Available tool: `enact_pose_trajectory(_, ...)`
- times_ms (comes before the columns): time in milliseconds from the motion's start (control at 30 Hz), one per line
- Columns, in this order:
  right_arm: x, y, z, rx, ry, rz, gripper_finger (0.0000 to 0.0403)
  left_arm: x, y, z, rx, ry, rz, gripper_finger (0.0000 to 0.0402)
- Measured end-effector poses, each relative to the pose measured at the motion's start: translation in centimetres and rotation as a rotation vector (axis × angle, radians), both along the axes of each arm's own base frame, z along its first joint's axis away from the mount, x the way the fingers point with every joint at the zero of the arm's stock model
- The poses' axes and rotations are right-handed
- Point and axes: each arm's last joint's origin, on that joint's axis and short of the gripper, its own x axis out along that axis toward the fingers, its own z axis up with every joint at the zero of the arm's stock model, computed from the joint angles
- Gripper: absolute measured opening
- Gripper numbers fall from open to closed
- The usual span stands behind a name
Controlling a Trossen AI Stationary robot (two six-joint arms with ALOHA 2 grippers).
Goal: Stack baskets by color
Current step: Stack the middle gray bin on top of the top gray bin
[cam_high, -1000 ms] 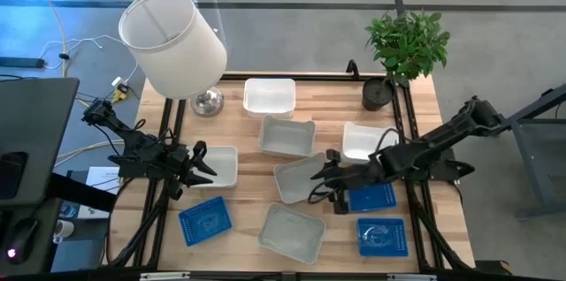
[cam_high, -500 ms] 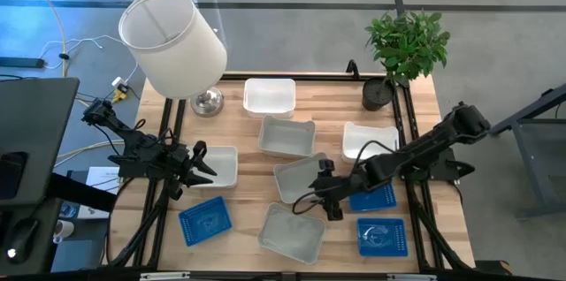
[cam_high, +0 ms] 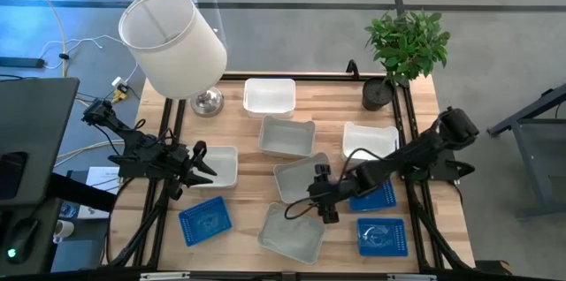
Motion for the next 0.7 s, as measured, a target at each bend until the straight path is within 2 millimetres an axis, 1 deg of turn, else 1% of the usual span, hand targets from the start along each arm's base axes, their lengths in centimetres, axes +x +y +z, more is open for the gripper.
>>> enact_pose_trajectory(167, 0.3, -0.1, -1.2, 0.018, 0.042, -0.019, 0.0199, 0.0, 0.0, 0.0, 0.0, 0.0, 0.0, 0.0106)
enact_pose_trajectory(233, 0.4, -0.1, -1.5, 0.037, 0.059, -0.028, 0.0188, 0.0, 0.0, 0.0, 0.0, 0.0, 0.0, 0.0106)
enact_pose_trajectory(300, 0.4, -0.3, -1.5, 0.058, 0.07, -0.034, 0.0168, 0.0, 0.0, 0.0, 0.0, 0.0, 0.0, 0.0106)
enact_pose_trajectory(367, 0.5, -0.4, -1.5, 0.083, 0.073, -0.043, 0.0138, 0.0, 0.0, 0.0, 0.0, 0.0, 0.0, 0.0106)
enact_pose_trajectory(567, 0.6, -0.7, -1.5, 0.137, 0.097, -0.04, 0.0021, 0.0, 0.0, 0.0, 0.0, 0.0, 0.0, 0.0106)
enact_pose_trajectory(633, 0.7, -0.7, -1.5, 0.135, 0.095, -0.037, 0.0008, 0.0, 0.0, 0.0, 0.0, 0.0, 0.0, 0.0106)
enact_pose_trajectory(700, 0.6, -0.7, -1.5, 0.144, 0.098, -0.049, 0.0014, 0.0, 0.0, 0.0, 0.0, 0.0, 0.0, 0.0106)
